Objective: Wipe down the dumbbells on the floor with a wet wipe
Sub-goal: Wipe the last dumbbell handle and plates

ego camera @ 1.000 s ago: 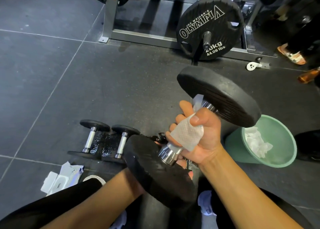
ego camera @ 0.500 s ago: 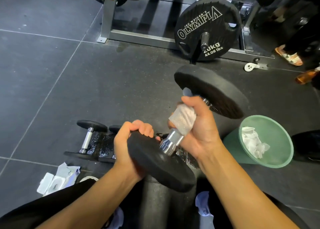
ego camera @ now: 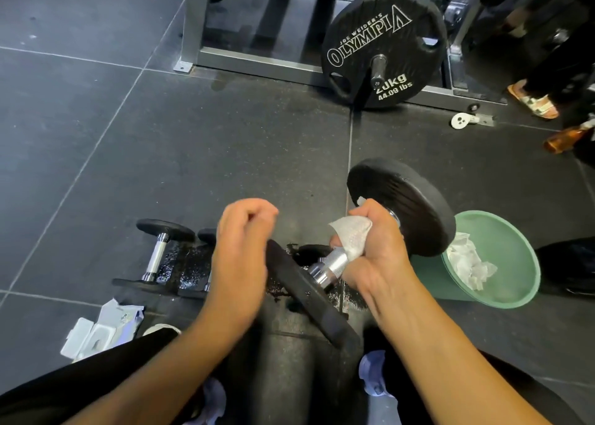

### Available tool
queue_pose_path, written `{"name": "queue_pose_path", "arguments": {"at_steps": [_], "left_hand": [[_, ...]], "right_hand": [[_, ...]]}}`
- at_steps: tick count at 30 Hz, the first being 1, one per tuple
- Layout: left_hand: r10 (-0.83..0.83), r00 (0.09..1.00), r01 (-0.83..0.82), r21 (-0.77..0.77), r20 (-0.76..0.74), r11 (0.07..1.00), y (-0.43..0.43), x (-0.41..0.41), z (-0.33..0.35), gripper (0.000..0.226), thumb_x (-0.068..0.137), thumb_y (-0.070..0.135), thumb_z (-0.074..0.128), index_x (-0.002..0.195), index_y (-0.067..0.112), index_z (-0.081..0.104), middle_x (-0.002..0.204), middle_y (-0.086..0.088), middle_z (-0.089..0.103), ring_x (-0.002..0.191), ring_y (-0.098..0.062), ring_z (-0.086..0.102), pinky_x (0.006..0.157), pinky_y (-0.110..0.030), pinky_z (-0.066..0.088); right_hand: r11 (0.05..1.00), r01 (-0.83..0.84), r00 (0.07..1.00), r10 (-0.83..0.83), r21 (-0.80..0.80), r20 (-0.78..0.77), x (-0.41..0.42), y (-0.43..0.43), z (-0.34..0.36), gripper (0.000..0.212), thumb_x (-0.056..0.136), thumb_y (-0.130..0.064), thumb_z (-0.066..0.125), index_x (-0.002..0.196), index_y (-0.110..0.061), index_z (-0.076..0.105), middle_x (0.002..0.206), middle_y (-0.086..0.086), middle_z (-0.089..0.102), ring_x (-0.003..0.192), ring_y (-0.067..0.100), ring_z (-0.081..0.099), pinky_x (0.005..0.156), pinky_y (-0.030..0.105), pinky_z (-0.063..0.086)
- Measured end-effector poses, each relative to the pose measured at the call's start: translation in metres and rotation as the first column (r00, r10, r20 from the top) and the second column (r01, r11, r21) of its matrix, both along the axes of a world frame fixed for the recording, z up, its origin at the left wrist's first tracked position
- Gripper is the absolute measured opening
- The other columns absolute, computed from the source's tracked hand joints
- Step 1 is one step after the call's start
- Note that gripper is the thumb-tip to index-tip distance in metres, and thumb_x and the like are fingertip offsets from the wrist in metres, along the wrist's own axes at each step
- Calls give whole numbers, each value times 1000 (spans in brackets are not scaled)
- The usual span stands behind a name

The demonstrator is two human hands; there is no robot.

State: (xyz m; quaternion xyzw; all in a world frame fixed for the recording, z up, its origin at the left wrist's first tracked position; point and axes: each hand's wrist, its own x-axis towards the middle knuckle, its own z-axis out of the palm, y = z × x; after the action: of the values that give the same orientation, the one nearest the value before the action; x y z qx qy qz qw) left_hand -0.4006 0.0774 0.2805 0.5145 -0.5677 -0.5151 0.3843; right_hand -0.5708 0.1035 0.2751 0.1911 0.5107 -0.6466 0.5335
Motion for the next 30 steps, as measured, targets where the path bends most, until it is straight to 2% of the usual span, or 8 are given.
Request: {"name": "queue_pose_path", "arguments": {"at_steps": [2,5,11,16,19,23,26,30], "left_hand": [[182,975,-45,683,-130,729,-10,1,-17,38,91,56,55,92,23,74,105,-2,73,90,-20,66,85,-40,49],[206,947,164,925,-245,343,17,0,-35,64,86,71,54,103,14,77,99,-15,75,85,-33,72,79,-49,58],[409,816,212,869,-409,447,29,-4,-28,41,83,53,67,99,15,71,80,-11,68,70,-27,69,70,-38,60],[-206,938,250,136,-278,959,31,1,-8,32,78,46,71,103,35,55,108,12,56,94,-7,57,83,-15,48],[-457,798,599,-436,394,671,40,15,-25,40,82,49,73,111,31,50,118,3,41,116,-20,45,108,-33,37],[-401,849,528,-543,344,653,35,22,-35,20,97,44,64,103,25,59,112,4,50,112,-18,53,108,-39,41],[-111,993,115,121,-42,986,5,19,-26,13,91,47,61,90,34,64,98,8,62,101,-15,59,95,-37,47],[113,959,218,931,-260,294,17,19,-49,68,87,75,51,105,14,79,102,-13,79,101,-37,71,98,-77,44]], "right_hand": [[1000,-18,999,18,2,-42,5,4,5,18,81,0,54,74,-17,55,53,-2,37,39,13,36,41,25,32],[998,-49,996,47,-26,-70,11,7,9,28,82,2,47,89,-19,65,53,-2,32,39,13,33,39,23,34],[991,-117,991,111,-71,-81,13,6,9,25,77,-1,48,90,-19,60,59,-2,25,46,13,26,45,24,24],[992,-123,992,122,28,17,2,0,4,27,76,-10,56,60,-23,38,55,-2,32,44,13,28,47,22,25],[972,-146,987,155,184,-34,2,-1,-13,25,75,-13,59,60,-22,40,56,1,38,43,17,35,50,24,32],[967,-96,993,109,235,-45,10,5,-25,24,67,-6,51,60,-20,33,58,2,38,46,18,36,54,27,33],[963,-94,995,99,254,-7,9,13,-25,20,67,-8,54,63,-18,38,61,3,43,47,17,37,52,24,34],[972,-157,987,150,172,55,8,16,-15,27,73,-14,55,61,-20,32,57,0,34,45,14,29,47,19,28]]}}
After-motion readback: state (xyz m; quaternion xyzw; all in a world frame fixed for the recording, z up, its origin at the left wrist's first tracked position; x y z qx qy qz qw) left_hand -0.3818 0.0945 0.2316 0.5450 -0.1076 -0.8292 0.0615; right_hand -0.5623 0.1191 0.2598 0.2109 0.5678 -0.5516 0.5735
